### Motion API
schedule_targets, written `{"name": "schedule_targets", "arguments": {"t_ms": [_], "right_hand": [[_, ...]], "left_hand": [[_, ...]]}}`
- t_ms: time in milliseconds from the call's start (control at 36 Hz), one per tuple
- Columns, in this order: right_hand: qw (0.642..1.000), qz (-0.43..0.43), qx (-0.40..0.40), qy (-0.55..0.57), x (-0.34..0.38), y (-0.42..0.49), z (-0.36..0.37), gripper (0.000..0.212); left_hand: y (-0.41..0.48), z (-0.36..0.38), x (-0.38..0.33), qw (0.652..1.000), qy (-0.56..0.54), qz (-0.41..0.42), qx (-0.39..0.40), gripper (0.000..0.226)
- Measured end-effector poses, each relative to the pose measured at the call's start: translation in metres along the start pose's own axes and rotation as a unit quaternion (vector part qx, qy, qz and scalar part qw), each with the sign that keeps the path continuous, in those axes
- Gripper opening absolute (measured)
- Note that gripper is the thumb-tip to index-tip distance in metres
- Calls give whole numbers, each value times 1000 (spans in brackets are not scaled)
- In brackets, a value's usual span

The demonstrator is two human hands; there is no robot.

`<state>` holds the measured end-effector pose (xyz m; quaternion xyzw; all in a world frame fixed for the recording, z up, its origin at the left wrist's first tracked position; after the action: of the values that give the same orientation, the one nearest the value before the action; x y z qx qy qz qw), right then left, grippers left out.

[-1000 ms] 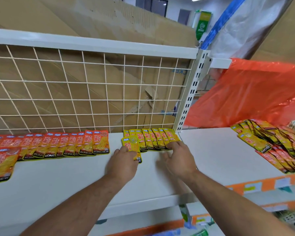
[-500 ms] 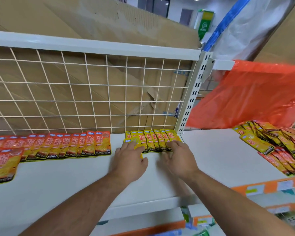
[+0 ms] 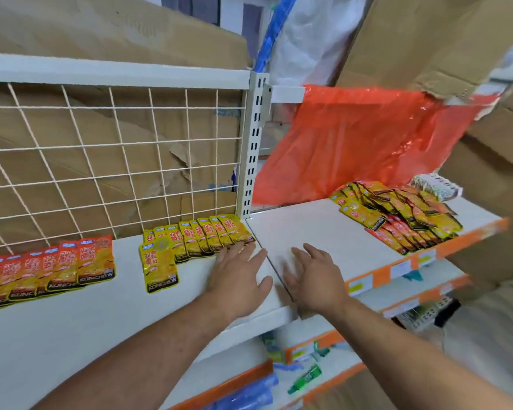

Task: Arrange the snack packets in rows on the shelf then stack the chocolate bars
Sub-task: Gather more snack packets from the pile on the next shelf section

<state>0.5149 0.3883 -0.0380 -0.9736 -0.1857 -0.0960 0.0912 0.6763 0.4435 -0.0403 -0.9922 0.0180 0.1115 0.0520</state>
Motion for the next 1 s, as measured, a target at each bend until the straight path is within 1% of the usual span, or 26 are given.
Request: {"name": "schedule_targets", "arguments": {"t_ms": [139, 389, 500, 583, 639, 694, 778, 917, 972, 1000], "right_hand": [[999, 21, 8, 35, -63, -10, -12, 63], [998, 13, -3, 64, -184, -23, -45, 62], [998, 7, 1, 64, -230, -29, -58, 61], [997, 10, 1, 82, -260, -31, -66, 61], [995, 13, 1, 96, -277, -30, -70, 61], [994, 19, -2, 104, -293, -28, -73, 62], [992, 35, -3, 119, -315, -24, -74, 63], [990, 48, -7, 135, -343, -9, -79, 60], [989, 50, -13, 136, -353, 2, -84, 58], [990, 50, -19, 134, -358, 9, -87, 57]], "left_hand": [[23, 11, -54, 1000, 3, 11, 19, 62], [68, 29, -171, 1000, -7, 12, -5, 63], [87, 38, -213, 1000, -3, 14, -23, 77], [101, 41, -237, 999, -9, 17, -26, 81], [110, 41, -253, 1000, -8, 20, -16, 82], [120, 41, -264, 1000, -1, 22, -7, 78], [139, 44, -280, 999, 10, 38, 7, 81], [177, 47, -299, 998, 11, 59, 20, 73], [195, 45, -303, 998, 4, 63, 7, 69], [205, 43, -306, 997, -4, 71, -13, 66]]}}
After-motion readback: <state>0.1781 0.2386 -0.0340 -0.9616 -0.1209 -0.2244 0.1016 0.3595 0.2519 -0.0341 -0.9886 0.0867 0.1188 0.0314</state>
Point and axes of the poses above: each hand's wrist, its own y-axis towards the middle knuckle, its own z-axis out of the palm, x = y × z, the point moved 5 cm from there along y, towards the middle knuckle, and after that the axes turned 13 degrees about x, right-handed, at the moved point
